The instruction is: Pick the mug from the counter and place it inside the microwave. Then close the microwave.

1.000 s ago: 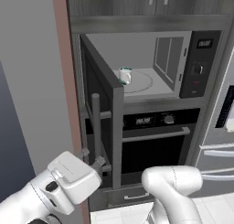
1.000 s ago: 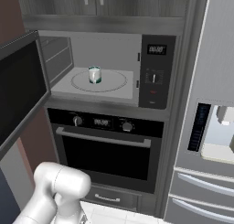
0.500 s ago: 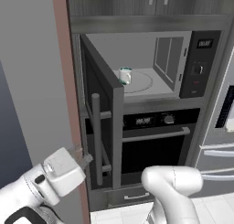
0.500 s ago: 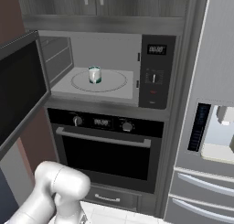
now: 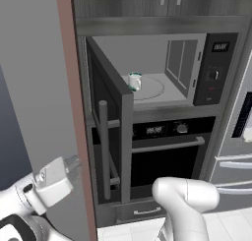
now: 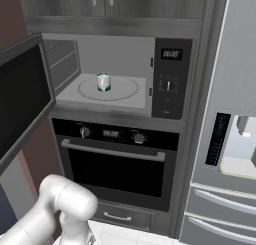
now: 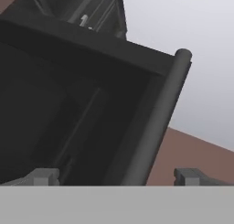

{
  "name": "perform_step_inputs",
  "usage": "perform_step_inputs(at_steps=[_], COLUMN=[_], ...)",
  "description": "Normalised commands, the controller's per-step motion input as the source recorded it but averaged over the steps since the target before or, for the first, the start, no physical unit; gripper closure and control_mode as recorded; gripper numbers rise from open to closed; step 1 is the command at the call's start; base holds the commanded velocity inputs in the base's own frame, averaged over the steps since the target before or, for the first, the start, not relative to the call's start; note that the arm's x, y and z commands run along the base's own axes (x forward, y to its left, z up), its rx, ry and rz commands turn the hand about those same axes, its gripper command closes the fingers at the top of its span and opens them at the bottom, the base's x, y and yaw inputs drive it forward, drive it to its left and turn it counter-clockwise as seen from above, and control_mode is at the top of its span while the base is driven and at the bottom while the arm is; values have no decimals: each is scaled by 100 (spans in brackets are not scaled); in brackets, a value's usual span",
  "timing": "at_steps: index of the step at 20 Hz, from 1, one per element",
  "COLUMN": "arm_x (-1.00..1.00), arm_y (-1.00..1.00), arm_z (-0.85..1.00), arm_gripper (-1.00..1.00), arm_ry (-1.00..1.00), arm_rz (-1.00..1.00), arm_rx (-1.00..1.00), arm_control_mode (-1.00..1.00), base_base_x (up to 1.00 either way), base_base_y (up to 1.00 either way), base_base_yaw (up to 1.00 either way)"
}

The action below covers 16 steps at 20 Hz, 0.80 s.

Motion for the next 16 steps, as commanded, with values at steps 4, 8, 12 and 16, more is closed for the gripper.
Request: perform_step_inputs(at_steps=[4, 8, 12, 16], arm_x=[-11, -20, 0, 8], arm_y=[1, -23, -37, -31], arm_z=[0, 0, 0, 0], arm_gripper=[-100, -100, -100, -100], arm_ry=[-1, -6, 0, 5], arm_rz=[-3, 0, 4, 7], arm_rx=[0, 3, 1, 0], arm_control_mode=[-100, -100, -100, -100], base_base_x=[0, 0, 0, 0], base_base_y=[0, 0, 0, 0], base_base_yaw=[0, 0, 0, 0])
